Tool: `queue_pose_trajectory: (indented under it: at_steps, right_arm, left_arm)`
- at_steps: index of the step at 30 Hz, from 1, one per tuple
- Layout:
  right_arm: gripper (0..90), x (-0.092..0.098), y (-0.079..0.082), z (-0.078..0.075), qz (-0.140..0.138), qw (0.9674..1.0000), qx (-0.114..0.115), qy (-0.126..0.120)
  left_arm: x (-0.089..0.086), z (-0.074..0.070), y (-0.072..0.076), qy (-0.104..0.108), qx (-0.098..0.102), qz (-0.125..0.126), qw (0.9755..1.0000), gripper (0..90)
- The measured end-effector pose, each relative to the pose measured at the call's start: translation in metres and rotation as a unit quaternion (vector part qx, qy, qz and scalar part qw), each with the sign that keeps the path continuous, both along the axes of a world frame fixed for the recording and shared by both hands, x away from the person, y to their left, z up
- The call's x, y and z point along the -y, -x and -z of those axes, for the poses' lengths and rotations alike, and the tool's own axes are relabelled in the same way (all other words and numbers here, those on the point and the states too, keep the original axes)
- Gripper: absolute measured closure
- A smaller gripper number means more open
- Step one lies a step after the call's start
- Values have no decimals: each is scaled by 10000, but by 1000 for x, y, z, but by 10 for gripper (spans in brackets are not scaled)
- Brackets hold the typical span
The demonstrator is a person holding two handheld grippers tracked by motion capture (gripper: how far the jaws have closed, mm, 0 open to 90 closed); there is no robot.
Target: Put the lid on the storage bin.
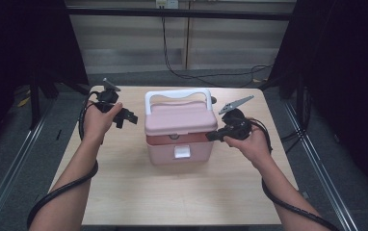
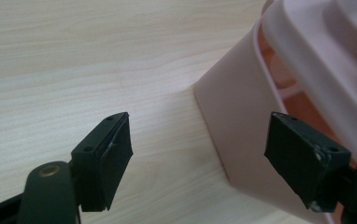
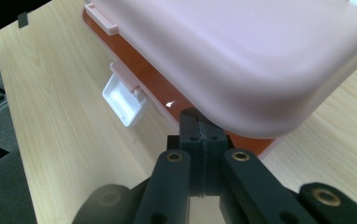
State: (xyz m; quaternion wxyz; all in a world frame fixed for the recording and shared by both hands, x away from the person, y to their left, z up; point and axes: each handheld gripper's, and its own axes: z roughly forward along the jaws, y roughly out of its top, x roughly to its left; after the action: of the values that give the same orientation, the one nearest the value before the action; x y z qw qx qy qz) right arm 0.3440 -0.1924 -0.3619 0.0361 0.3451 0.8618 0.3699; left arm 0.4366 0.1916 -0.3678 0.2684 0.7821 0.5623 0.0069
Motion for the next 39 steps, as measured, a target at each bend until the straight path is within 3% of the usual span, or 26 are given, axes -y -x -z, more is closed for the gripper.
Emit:
queue_pose_trajectory:
  at_steps: [9, 16, 24, 27, 33, 39]
  right_arm:
    - [885, 1, 2, 0, 16, 10000, -5, 20]
    - [864, 3, 4, 1, 43, 10000, 7, 33]
    - [853, 5, 8, 2, 55, 9999, -6, 126]
    - [838, 6, 8, 2, 96, 9999, 19, 46]
    - [827, 7, 8, 1, 138, 9999, 51, 57]
    - [739, 8, 11, 3, 128, 9999, 33, 12]
  left_arm:
    - [0, 19, 8, -38, -109, 67, 9999, 230]
    - [0, 33, 14, 48, -186, 52, 9998, 231]
    - [-4, 58, 22, 113, -286, 29, 9995, 237]
    - [-6, 66, 24, 81, -302, 16, 9995, 242]
    - [-9, 73, 28, 78, -286, 35, 9996, 238]
    - [-11, 81, 35, 84, -245, 45, 9997, 236]
